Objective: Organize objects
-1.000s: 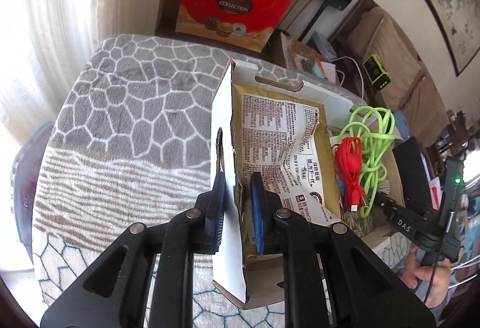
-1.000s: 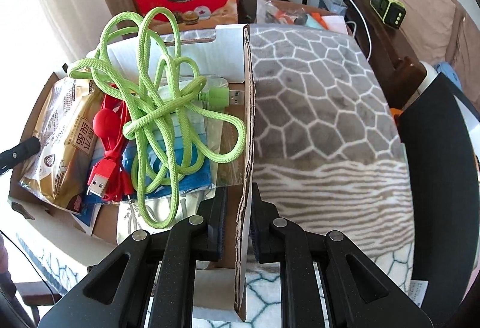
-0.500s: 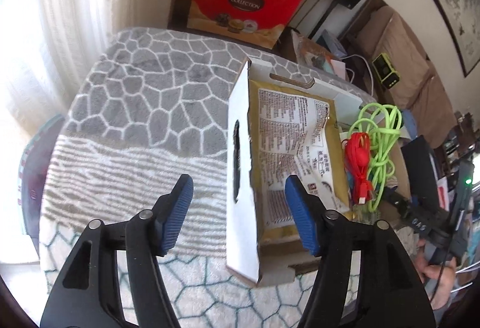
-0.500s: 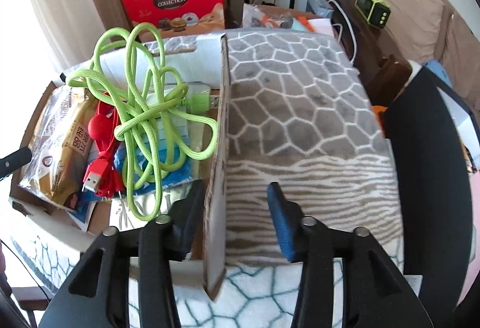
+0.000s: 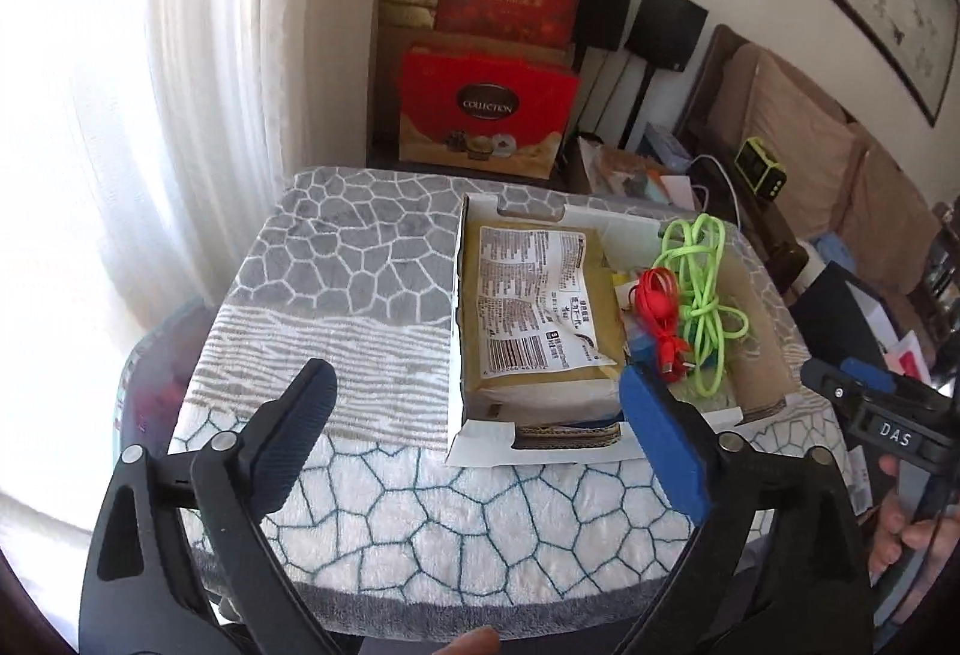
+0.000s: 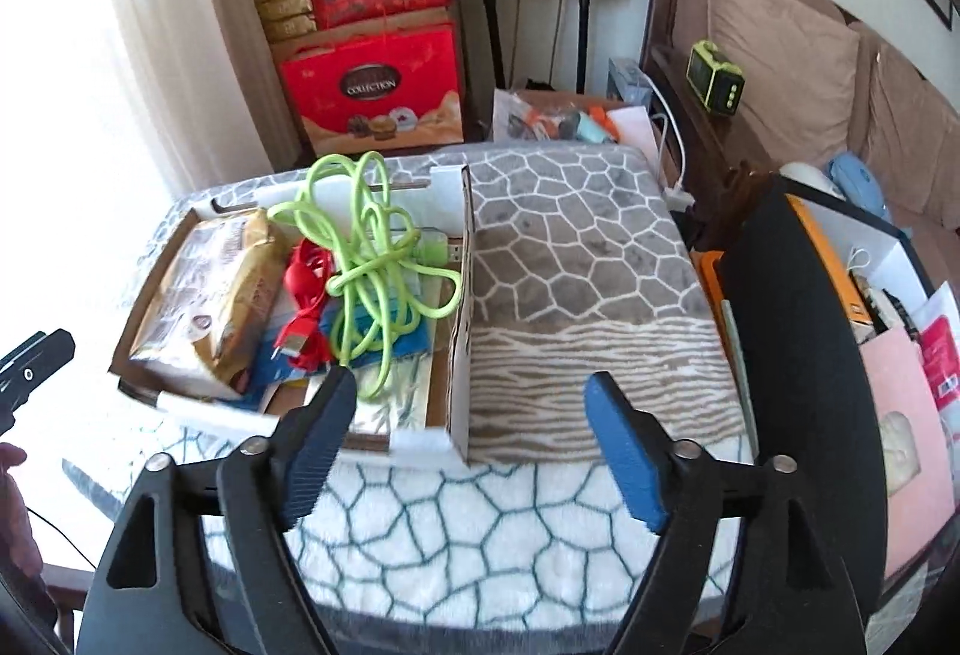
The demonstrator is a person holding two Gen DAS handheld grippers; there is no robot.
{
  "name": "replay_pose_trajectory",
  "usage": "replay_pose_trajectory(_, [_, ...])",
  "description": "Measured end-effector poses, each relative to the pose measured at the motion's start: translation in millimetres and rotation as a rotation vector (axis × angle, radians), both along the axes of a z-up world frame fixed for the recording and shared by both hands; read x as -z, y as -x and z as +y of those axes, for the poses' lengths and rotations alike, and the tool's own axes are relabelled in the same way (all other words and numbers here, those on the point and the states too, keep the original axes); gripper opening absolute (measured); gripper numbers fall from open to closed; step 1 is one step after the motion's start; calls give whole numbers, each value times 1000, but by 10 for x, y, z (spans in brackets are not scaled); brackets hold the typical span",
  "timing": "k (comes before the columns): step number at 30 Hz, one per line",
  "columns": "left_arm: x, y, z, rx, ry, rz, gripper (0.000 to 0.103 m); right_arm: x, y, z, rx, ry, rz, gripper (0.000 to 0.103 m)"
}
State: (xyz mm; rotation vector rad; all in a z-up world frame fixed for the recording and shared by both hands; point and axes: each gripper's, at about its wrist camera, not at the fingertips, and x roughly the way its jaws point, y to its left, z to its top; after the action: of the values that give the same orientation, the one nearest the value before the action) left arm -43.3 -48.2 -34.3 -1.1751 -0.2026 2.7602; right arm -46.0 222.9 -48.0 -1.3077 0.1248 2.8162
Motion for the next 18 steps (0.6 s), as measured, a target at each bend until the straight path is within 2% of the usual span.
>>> replay_pose_trajectory(6, [44, -166, 106, 16, -4, -19, 98, -4, -249, -96, -21, -5, 5, 89])
replay_pose_trajectory(10, [98, -271, 172, 20, 12, -23, 98, 15, -370, -146, -14, -6, 14, 101])
replay_pose_trajectory(12, [126, -316, 180, 16, 8, -31, 98, 27, -407, -146, -11, -6, 19, 101])
replay_pose_trajectory(13, [137, -332, 181, 12, 13, -33, 103, 33, -423, -158, -8, -9, 22, 101])
replay_pose_trajectory(18, [184, -413, 197, -2, 35, -36, 103, 72, -497, -174, -4, -2, 20, 102])
